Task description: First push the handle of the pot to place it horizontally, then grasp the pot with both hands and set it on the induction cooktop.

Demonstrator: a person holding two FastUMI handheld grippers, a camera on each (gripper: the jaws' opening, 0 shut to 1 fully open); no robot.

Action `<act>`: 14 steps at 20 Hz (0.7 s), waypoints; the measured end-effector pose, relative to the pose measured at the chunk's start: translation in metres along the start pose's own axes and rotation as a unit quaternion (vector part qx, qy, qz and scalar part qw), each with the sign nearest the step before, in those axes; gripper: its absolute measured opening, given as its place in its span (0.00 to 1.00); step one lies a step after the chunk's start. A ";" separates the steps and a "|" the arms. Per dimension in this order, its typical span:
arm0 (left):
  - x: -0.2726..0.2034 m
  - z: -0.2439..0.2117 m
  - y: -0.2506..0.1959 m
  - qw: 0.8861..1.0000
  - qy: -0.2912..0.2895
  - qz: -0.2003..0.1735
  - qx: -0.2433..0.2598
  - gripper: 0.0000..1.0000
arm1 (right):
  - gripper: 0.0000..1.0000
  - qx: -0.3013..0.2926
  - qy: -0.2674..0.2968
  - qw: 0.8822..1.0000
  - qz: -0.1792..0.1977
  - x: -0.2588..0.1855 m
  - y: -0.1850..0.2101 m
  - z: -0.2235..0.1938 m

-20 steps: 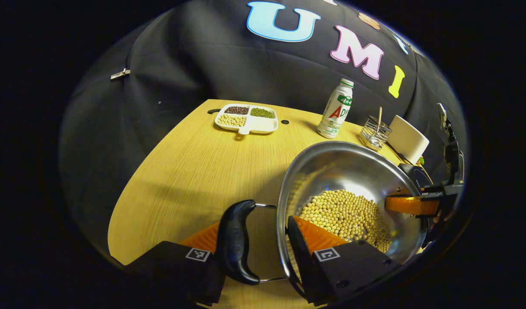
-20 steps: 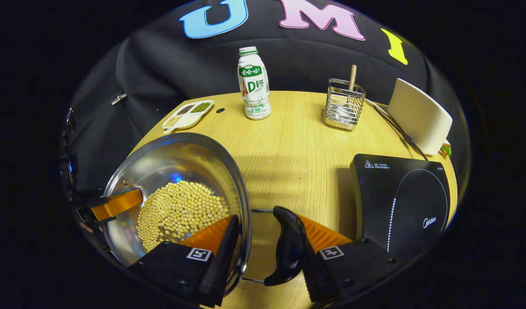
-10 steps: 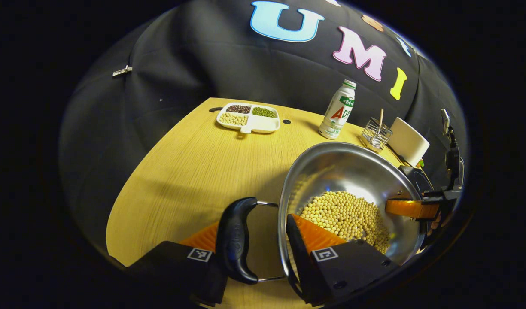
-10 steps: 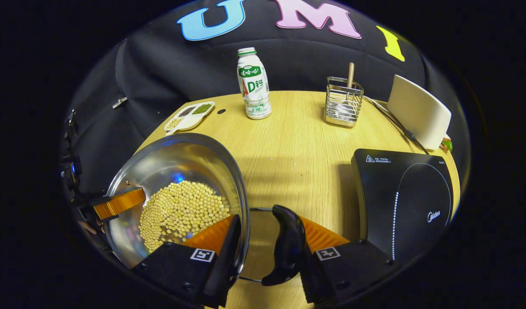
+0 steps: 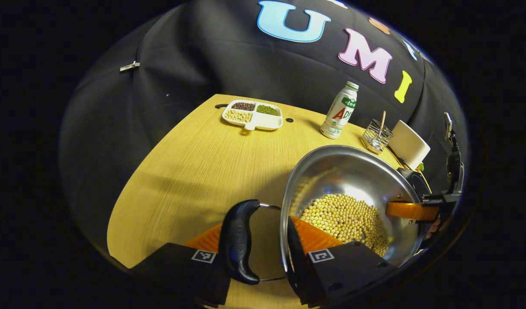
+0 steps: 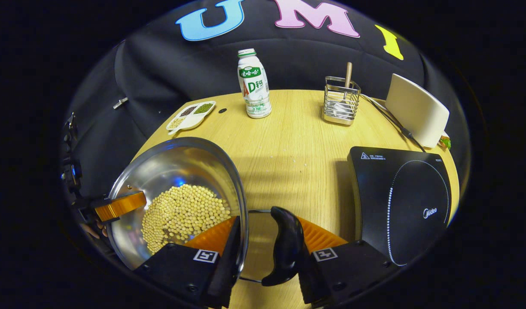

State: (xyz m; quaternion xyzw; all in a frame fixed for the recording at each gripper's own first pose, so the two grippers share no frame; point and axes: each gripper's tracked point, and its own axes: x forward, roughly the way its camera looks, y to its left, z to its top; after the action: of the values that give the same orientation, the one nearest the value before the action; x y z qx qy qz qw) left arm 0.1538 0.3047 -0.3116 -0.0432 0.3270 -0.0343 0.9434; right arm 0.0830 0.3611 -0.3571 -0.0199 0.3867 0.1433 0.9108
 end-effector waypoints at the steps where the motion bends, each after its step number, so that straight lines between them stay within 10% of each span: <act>1: -0.007 0.004 -0.002 1.000 -0.003 0.001 0.002 0.63 | 0.65 0.000 -0.002 1.000 0.002 -0.007 0.000 0.003; 14: -0.077 0.036 -0.087 1.000 -0.021 -0.006 -0.002 0.63 | 0.64 -0.003 -0.028 1.000 0.002 -0.106 -0.049 0.044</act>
State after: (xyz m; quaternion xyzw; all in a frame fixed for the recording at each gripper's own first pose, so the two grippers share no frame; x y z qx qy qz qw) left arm 0.1125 0.2273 -0.2273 -0.0481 0.3074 -0.0380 0.9496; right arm 0.0572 0.2944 -0.2541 -0.0177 0.3603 0.1471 0.9210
